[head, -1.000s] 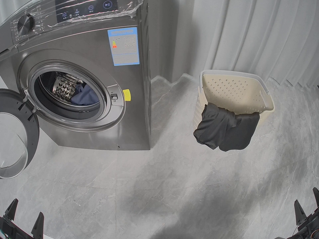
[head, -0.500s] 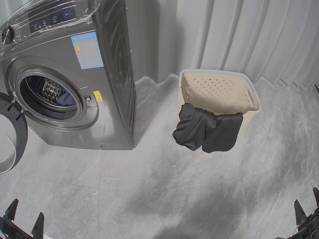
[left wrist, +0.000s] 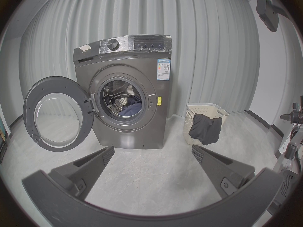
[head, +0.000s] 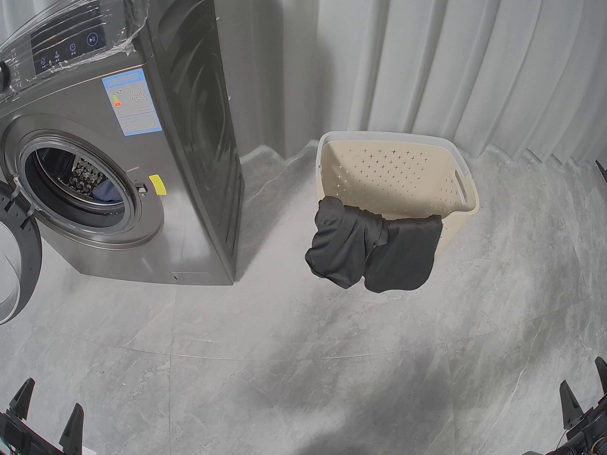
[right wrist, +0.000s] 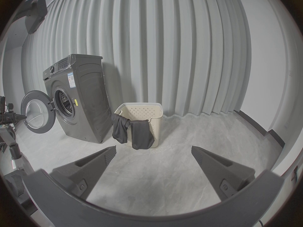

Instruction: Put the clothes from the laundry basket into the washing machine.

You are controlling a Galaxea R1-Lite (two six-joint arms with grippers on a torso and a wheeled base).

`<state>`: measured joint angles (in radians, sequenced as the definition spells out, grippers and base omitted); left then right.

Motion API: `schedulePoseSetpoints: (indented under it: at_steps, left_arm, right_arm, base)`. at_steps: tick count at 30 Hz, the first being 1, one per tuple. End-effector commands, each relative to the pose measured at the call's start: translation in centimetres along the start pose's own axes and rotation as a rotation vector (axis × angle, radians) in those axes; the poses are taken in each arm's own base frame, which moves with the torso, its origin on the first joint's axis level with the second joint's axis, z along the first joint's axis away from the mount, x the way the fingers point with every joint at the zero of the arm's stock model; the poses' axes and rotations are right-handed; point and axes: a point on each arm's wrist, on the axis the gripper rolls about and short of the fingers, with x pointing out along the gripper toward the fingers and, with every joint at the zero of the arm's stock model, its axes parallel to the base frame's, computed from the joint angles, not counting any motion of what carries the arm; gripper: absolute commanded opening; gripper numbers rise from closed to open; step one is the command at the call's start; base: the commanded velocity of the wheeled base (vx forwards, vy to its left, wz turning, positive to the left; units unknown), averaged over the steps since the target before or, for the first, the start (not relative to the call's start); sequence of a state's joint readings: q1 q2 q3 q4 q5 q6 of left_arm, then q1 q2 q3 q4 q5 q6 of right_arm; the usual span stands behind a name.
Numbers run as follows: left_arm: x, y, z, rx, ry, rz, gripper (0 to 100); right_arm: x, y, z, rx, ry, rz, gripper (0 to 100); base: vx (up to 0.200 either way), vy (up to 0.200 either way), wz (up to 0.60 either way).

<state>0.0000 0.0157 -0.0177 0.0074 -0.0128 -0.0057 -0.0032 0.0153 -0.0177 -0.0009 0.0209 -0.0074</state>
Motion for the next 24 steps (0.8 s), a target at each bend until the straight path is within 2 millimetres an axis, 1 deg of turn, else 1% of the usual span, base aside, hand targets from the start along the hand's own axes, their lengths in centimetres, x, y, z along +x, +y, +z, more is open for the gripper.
schedulePoseSetpoints:
  at_steps: [1,8,17,23,24]
  left_arm:
    - [0.05,0.00,-0.42,-0.002,0.007,-0.003,100]
    - [0.05,0.00,-0.42,0.000,0.007,-0.003,100]
    - [0.05,0.00,-0.42,0.000,0.007,-0.003,100]
    - [0.05,0.01,-0.42,-0.004,0.007,0.002,100]
    - [0.05,0.01,-0.42,-0.004,0.007,0.002,100]
  right_arm:
    - [0.01,0.00,-0.52,0.000,0.002,0.001,100]
    - [0.01,0.00,-0.52,0.000,0.002,0.001,100]
    - [0.00,0.00,-0.47,0.000,0.000,0.001,100]
    - [0.01,0.00,-0.52,0.000,0.002,0.001,100]
    - [0.00,0.00,-0.47,0.000,0.000,0.001,100]
  base:
    - [0.000,0.000,0.00]
    - [0.000,0.000,0.00]
    - [0.200,0.000,0.00]
    - [0.000,0.000,0.00]
    - [0.000,-0.200,0.00]
